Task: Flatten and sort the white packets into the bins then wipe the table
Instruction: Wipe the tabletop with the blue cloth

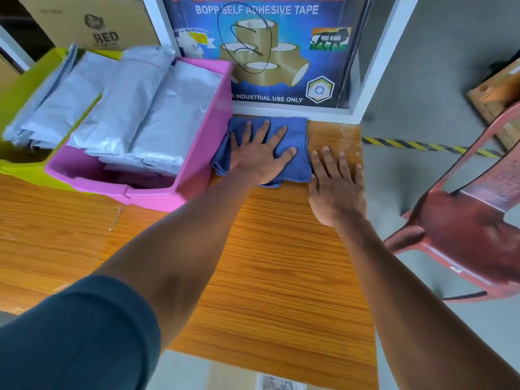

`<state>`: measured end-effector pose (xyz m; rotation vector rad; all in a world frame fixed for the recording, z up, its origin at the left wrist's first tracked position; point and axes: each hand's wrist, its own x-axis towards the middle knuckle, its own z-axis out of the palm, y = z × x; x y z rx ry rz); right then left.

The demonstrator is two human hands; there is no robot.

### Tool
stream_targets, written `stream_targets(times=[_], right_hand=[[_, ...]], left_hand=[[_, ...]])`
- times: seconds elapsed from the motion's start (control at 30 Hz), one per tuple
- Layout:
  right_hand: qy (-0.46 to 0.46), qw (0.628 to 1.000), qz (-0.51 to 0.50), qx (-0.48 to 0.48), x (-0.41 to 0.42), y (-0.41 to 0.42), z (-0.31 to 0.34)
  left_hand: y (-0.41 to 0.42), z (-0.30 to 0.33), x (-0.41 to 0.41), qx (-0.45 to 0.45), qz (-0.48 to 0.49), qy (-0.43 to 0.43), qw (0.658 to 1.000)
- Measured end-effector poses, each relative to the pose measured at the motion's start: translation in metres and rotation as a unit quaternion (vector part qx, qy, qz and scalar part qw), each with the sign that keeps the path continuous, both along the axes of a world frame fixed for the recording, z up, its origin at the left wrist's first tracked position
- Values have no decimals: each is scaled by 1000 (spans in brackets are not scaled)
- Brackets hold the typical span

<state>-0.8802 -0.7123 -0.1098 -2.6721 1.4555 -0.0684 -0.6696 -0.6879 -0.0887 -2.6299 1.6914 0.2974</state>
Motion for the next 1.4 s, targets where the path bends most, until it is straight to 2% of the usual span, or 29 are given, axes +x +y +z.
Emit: stream_targets(times=[0.2, 0.4, 0.63, 0.77, 0.93, 1.17, 1.4], right_hand=[[-5, 1000, -3, 12, 1, -2, 4], [-21, 999, -1, 31, 1, 1, 10], [16, 999, 10, 37, 1, 4, 17], [-15, 999, 13, 41, -2, 8, 14], [-40, 998, -4, 45, -1, 9, 15], [-39, 999, -4, 27, 0, 4, 11], [-37, 999, -5, 27, 2, 5, 12]], left_hand=[[-6, -3, 7, -27, -4, -1, 1000], [-7, -4, 12, -4, -9, -7, 1000], [-2, -4, 8, -20, 6, 11, 1000], [-5, 1, 8, 0, 9, 6, 1000], [32, -9, -6, -7, -6, -16, 1000], [-16, 0, 15, -18, 3, 2, 1000], [19, -7, 7, -27, -12, -8, 1000]])
